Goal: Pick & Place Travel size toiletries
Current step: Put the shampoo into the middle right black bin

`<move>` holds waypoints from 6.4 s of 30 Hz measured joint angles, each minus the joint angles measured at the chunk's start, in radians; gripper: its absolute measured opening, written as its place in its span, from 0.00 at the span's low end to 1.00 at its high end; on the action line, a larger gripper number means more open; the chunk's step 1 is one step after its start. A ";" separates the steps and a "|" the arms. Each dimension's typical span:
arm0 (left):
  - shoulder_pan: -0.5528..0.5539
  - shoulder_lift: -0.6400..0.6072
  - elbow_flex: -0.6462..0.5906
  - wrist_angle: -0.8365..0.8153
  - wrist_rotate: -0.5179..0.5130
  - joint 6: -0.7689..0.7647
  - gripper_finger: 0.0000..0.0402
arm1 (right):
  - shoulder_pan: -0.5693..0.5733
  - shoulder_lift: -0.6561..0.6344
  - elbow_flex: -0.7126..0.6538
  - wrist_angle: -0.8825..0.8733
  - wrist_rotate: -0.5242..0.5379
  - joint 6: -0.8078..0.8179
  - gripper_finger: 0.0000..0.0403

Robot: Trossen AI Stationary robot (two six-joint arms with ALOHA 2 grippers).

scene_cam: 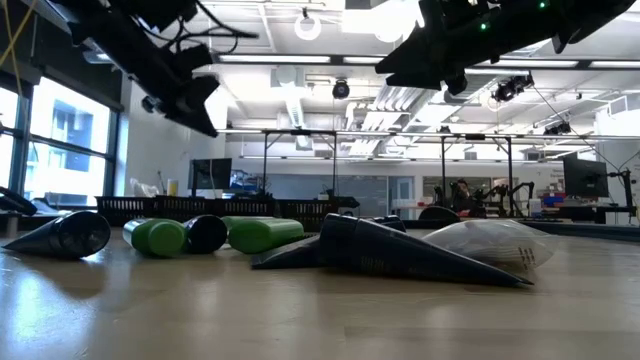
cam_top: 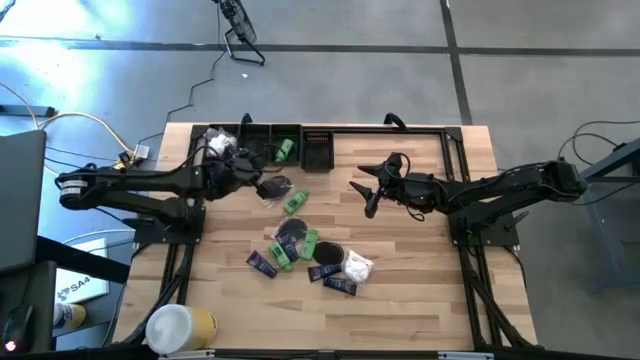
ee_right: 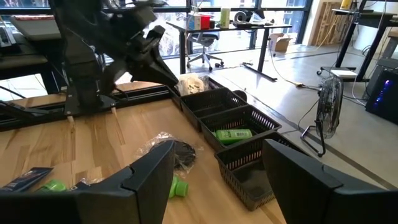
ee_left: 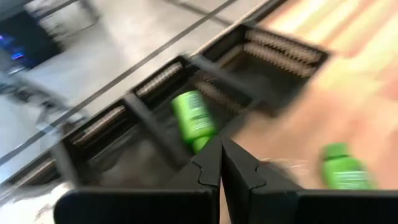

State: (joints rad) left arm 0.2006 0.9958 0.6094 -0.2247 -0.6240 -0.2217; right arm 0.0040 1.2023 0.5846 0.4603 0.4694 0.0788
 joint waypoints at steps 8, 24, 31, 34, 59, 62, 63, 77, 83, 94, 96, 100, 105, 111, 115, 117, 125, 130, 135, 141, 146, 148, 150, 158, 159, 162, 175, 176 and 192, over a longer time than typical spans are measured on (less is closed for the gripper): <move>-0.031 0.000 0.000 0.160 0.164 0.136 0.00 | 0.000 0.000 0.000 0.000 0.000 0.000 0.58; -0.031 0.002 0.000 0.215 0.225 0.164 0.00 | 0.000 0.000 0.000 -0.001 0.000 -0.004 0.58; -0.031 0.002 0.000 0.215 0.224 0.164 0.00 | 0.000 0.000 0.000 -0.001 0.000 -0.004 0.58; -0.031 0.002 0.000 0.215 0.224 0.164 0.00 | 0.000 0.000 0.000 -0.001 0.000 -0.004 0.58; -0.031 0.002 0.000 0.215 0.223 0.169 0.01 | 0.000 0.000 0.000 -0.001 0.000 -0.004 0.58; -0.031 0.003 0.000 0.215 0.223 0.169 0.05 | 0.000 0.000 0.000 -0.001 0.000 -0.004 0.58; -0.031 0.003 0.000 0.215 0.223 0.170 0.07 | 0.000 0.000 0.000 -0.001 0.000 -0.004 0.58; -0.031 0.003 0.000 0.215 0.223 0.166 0.46 | 0.000 0.000 0.000 -0.001 0.000 -0.004 0.58; -0.031 0.003 0.000 0.215 0.223 0.165 0.57 | 0.000 0.000 0.000 -0.001 0.000 -0.004 0.58; -0.031 0.003 0.000 0.225 0.227 0.155 0.60 | 0.000 0.000 0.000 -0.002 0.000 -0.004 0.58; -0.031 0.003 0.000 0.227 0.253 0.130 0.60 | 0.000 0.000 0.000 -0.002 0.000 -0.004 0.58; -0.031 0.003 0.000 0.236 0.271 0.090 0.60 | 0.000 0.000 0.000 -0.002 0.000 -0.004 0.58; -0.031 0.003 0.000 0.236 0.270 0.085 0.60 | 0.000 0.000 0.000 -0.002 0.000 -0.004 0.58; -0.031 0.003 0.000 0.235 0.270 0.055 0.60 | 0.000 0.000 0.000 -0.002 0.000 -0.005 0.58; -0.031 0.003 0.000 0.237 0.270 0.051 0.60 | 0.000 0.000 0.000 -0.002 0.000 -0.005 0.58; -0.031 0.006 0.000 0.251 0.276 0.051 0.60 | 0.000 0.000 0.000 -0.002 0.000 -0.005 0.58; -0.031 0.058 -0.001 0.303 0.302 0.058 0.60 | 0.002 0.000 0.000 -0.021 -0.006 -0.052 0.56; -0.031 0.080 -0.001 0.305 0.302 0.060 0.60 | 0.002 0.000 0.000 -0.026 -0.102 -0.061 0.45; -0.031 0.082 -0.001 0.306 0.302 0.060 0.60 | -0.002 -0.032 0.000 -0.109 -0.113 -0.082 0.27; -0.031 0.082 -0.001 0.308 0.302 0.060 0.60 | -0.005 -0.178 0.000 -0.268 -0.118 -0.047 0.05; -0.031 0.082 -0.001 0.343 0.302 0.060 0.60 | -0.005 -0.323 0.000 -0.410 -0.165 -0.049 0.02; -0.031 0.082 -0.001 0.350 0.302 0.059 0.60 | -0.005 -0.366 0.000 -0.463 -0.169 -0.046 0.02; -0.031 0.082 -0.001 0.349 0.301 0.056 0.60 | -0.005 -0.394 0.000 -0.504 -0.198 -0.046 0.01; -0.030 0.082 -0.001 0.350 0.302 0.011 0.60 | -0.005 -0.425 -0.090 -0.427 -0.268 -0.024 0.01; -0.030 0.082 -0.001 0.350 0.302 0.010 0.60 | -0.005 -0.425 -0.115 -0.391 -0.270 -0.012 0.01; -0.030 0.082 -0.001 0.350 0.302 0.010 0.60 | -0.005 -0.425 -0.186 -0.286 -0.269 0.004 0.01; -0.030 0.095 0.000 0.374 0.302 -0.032 0.60 | -0.005 -0.592 -0.244 -0.301 -0.267 -0.031 0.01; -0.030 0.106 0.000 0.385 0.302 -0.040 0.60 | -0.005 -0.608 -0.244 -0.305 -0.267 -0.031 0.01; -0.029 0.550 0.450 -0.085 0.180 -0.087 0.60 | -0.005 -0.654 -0.244 -0.355 -0.263 -0.024 0.01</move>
State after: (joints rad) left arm 0.1711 1.5456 1.0596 -0.3096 -0.4444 -0.3085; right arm -0.0010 0.5484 0.3408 0.1049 0.2066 0.0547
